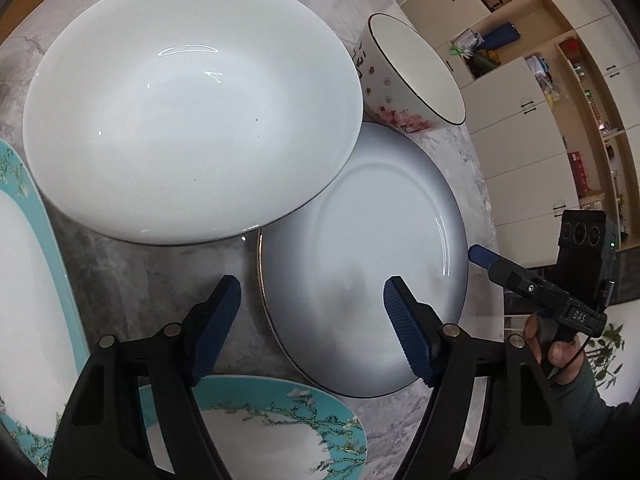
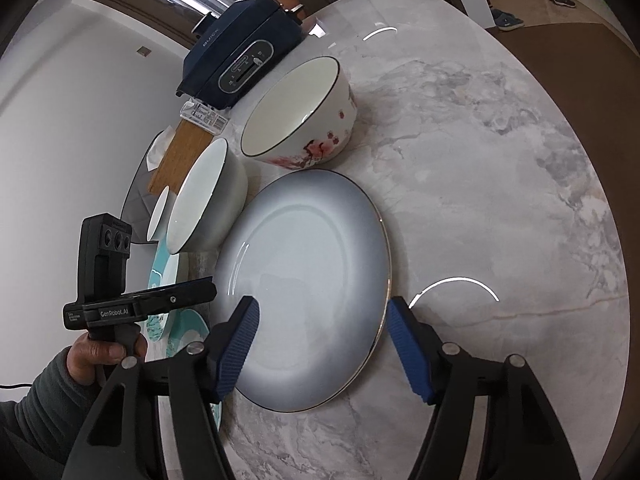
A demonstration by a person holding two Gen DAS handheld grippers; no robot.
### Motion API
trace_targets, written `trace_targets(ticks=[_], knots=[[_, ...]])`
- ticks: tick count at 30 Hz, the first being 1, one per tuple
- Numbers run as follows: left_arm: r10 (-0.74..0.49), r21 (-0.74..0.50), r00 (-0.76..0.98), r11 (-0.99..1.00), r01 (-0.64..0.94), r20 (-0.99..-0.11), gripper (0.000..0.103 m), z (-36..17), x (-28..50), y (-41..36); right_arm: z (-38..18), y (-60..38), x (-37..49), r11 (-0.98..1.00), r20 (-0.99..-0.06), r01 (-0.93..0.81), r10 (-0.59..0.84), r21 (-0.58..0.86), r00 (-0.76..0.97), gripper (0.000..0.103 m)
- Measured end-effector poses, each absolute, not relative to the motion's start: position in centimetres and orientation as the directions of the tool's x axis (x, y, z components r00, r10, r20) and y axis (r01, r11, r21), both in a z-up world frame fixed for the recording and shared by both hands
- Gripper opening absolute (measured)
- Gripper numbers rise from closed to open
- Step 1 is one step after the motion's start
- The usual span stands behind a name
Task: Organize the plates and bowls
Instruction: 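Move the right tool to the grey-rimmed plate and close on its rim, then lift the grey-rimmed plate with the right tool and carry it across the table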
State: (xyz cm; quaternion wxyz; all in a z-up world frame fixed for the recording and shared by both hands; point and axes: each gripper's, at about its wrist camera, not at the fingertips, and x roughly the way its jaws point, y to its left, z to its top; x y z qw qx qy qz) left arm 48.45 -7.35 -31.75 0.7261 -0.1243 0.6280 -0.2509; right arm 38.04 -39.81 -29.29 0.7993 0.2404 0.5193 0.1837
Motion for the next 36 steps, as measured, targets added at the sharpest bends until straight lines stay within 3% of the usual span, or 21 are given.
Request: trace_targets(ticks=[3,5,7,15,16,18,25,30,33,36], knots=[[-0.526,-0.502,0.076,0.838,0.213,-0.847,0.057,-31.5,48.6,-7.3,-29.5,-40.7,37.8,0.810,-0.737,-0.033,0.549,0.585,0.395,0.070],[-0.534,-0.510,0.076,0.835,0.207,-0.842,0.056,-31.6,48.7,-7.2,-29.6,-41.0,37.8,0.814,-0.736,-0.032,0.541,0.580,0.407,0.071],[-0.534,-0.513,0.076,0.837,0.192,-0.842,0.046,-31.7,49.1,-6.7,-29.9,-41.2,38.0,0.818,-0.745,-0.028,0.537,0.574,0.396,0.071],[-0.545,-0.529,0.085,0.833,0.160,-0.834,0.036,-31.9,49.0,-6.4,-30.4,-40.3,39.0,0.815,-0.749,-0.067,0.557,0.575,0.358,0.071],[-0.544,-0.528,0.082,0.835,0.154,-0.835,0.034,-32.0,49.2,-6.3,-30.3,-40.3,39.1,0.819,-0.754,-0.064,0.553,0.571,0.353,0.070],[-0.543,-0.529,0.076,0.836,0.150,-0.836,0.032,-32.0,49.4,-6.0,-30.4,-40.1,39.4,0.828,-0.767,-0.070,0.545,0.557,0.339,0.055],[-0.546,-0.527,0.087,0.831,0.178,-0.833,0.032,-32.1,49.2,-6.0,-30.7,-40.6,39.5,0.829,-0.769,-0.063,0.541,0.555,0.340,0.040],[-0.528,-0.508,0.076,0.841,0.187,-0.846,0.032,-32.0,49.1,-6.1,-30.9,-41.0,39.6,0.843,-0.789,-0.040,0.517,0.536,0.332,0.018],[-0.525,-0.506,0.069,0.842,0.187,-0.848,0.031,-31.9,49.1,-6.0,-30.9,-41.2,39.5,0.848,-0.796,-0.033,0.508,0.528,0.329,0.018],[-0.485,-0.464,0.076,0.865,0.190,-0.871,0.019,-31.9,49.2,-6.3,-30.8,-41.0,39.4,0.862,-0.808,-0.032,0.487,0.507,0.330,0.018]])
